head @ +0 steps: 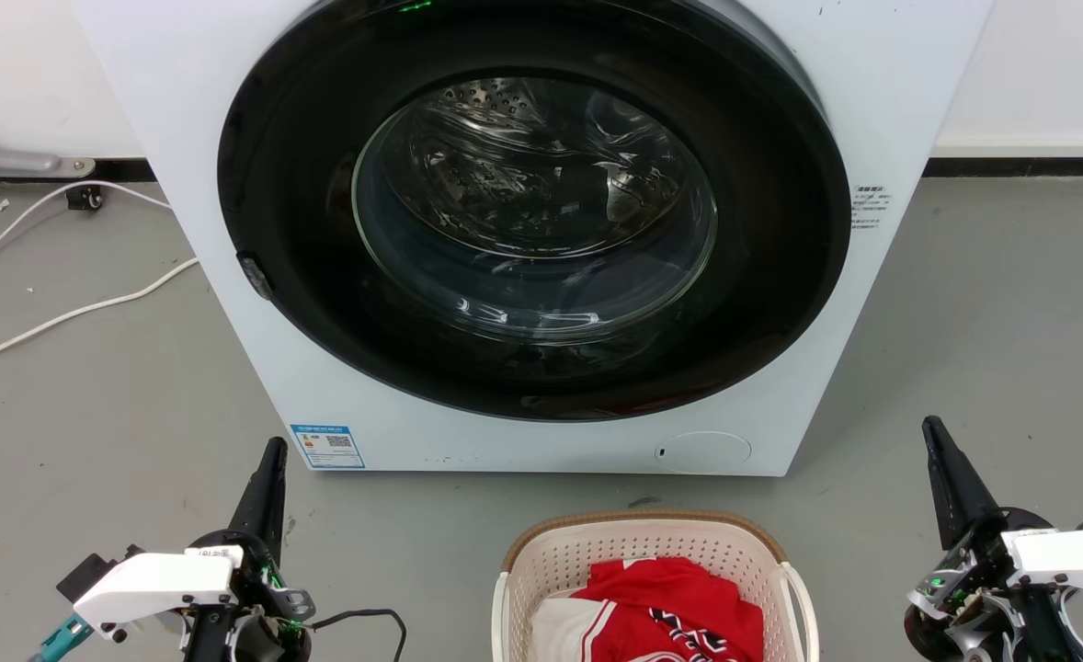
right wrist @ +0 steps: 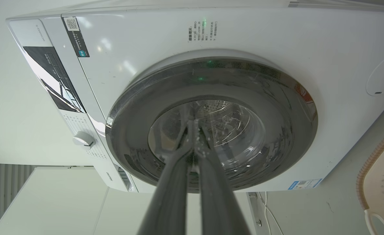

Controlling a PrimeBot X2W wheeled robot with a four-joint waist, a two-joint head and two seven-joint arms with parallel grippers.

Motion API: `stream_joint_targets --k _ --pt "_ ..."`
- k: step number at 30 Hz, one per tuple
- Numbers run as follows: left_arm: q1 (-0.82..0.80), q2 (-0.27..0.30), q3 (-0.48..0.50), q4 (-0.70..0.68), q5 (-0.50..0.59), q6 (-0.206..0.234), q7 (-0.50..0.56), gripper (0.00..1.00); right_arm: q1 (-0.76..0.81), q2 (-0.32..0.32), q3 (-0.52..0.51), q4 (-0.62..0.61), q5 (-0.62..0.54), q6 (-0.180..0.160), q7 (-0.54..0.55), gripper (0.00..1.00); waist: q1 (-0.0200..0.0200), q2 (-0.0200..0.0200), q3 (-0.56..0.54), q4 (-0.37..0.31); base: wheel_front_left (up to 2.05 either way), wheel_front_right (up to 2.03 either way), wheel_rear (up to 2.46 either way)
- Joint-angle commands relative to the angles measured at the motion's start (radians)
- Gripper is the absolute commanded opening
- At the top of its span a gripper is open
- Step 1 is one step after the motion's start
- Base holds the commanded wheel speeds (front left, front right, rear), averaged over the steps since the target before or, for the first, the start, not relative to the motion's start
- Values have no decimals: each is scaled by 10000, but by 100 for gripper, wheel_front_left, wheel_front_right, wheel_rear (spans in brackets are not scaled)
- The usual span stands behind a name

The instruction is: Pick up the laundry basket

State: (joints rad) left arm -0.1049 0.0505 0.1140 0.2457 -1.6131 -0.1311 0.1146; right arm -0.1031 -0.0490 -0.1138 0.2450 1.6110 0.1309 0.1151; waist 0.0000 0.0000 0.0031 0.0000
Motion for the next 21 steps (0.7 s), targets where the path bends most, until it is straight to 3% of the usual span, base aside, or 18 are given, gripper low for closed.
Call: stream_joint_targets --k 1,13,14,21 --pt "-74 -13 19 2 -2 -26 25 0 -106 -23 -3 2 39 -3 14 0 0 0 0 0 0 0 0" --pt "-74 -13 19 2 0 -26 24 0 -106 -23 -3 2 40 -3 14 0 0 0 0 0 0 0 0" --pt "0 0 0 0 0 0 0 100 0 0 0 0 0 0 0 100 0 0 0 0 0 0 0" --pt "159 -16 -70 17 149 4 -236 100 190 12 43 105 -203 -2 -233 100 0 0 6 -2 0 0 0"
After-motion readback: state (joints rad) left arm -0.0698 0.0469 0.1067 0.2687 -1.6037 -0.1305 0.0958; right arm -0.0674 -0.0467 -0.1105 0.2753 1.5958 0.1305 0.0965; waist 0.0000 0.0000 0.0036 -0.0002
